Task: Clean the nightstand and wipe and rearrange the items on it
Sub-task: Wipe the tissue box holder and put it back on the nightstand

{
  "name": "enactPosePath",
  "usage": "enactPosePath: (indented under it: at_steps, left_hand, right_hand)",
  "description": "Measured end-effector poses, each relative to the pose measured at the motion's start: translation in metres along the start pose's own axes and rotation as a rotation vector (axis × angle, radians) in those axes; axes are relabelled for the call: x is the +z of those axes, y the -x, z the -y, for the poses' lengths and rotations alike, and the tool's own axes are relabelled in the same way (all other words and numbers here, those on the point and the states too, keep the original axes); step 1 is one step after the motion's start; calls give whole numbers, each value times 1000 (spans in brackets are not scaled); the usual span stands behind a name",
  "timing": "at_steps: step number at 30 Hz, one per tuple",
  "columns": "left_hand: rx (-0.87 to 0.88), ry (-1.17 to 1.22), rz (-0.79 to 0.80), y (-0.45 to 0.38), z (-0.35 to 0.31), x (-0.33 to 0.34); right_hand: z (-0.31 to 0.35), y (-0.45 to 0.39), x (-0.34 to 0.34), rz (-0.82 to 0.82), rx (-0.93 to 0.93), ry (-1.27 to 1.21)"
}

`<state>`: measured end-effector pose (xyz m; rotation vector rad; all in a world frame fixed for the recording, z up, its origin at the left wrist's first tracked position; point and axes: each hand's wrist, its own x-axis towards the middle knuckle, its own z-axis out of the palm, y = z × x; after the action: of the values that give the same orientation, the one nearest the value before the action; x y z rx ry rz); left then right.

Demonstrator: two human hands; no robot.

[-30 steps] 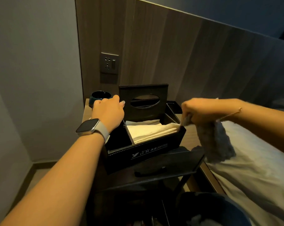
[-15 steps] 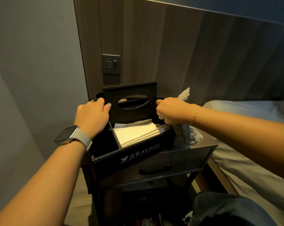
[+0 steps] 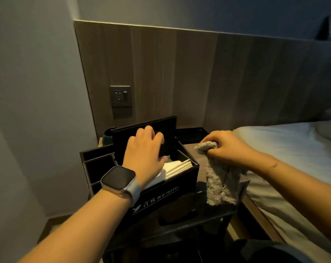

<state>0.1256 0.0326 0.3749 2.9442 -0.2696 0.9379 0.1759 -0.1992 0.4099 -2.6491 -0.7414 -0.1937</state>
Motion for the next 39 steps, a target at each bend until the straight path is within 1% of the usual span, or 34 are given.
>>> enactPosePath:
  at_steps: [2, 3, 5, 8, 11, 13, 15, 18, 22, 23, 25, 27, 30, 32, 34, 35, 36, 39]
  left_hand:
    - [-109, -5, 215, -10, -7, 18]
    - [-153, -8, 286, -11, -7, 26]
    - [-169, -55, 353, -4, -3, 42]
    - [-134, -106, 348, 4, 3, 50]
    - [-131, -87, 357, 2, 3, 51]
    - [-129, -87, 346, 2, 3, 52]
    - [-129, -92, 330, 3, 3, 53]
    - [-119, -102, 300, 3, 5, 55]
    - [-107, -105, 293, 0, 6, 54]
    - [-108, -102, 295, 0, 6, 54]
    - [-107, -104, 291, 1, 6, 54]
    - [-102, -111, 285, 1, 5, 53]
    - [-108, -98, 289, 2, 4, 52]
    - [-113, -108, 286, 3, 4, 53]
    - [-117, -117, 275, 3, 5, 56]
    - [-116, -122, 273, 2, 5, 56]
    - [-113, -123, 273, 2, 5, 56]
    - [-113, -112, 286, 0, 6, 55]
  right_hand:
    - [7, -18, 5, 68, -46, 125]
    - [13, -28, 7, 95, -83, 185]
    - [25, -46, 11, 145, -169, 263]
    - [45, -66, 17, 269, -306, 436]
    - [59, -77, 30, 318, -346, 605]
    - [64, -74, 43, 313, -347, 731]
    - [65, -66, 56, 254, -320, 800]
    - [66, -58, 57, 227, -213, 709]
    - [71, -48, 31, 385, -83, 629]
    - [70, -48, 25, 402, -74, 596]
    - [71, -52, 18, 395, -120, 560]
    - [75, -61, 19, 353, -208, 565]
    - [69, -67, 37, 282, -313, 665]
    - [63, -64, 49, 230, -325, 715]
    - [61, -56, 51, 216, -293, 713]
    - [62, -51, 49, 235, -264, 692]
    - [60, -46, 45, 263, -228, 639]
    - [48, -33, 29, 359, -31, 421]
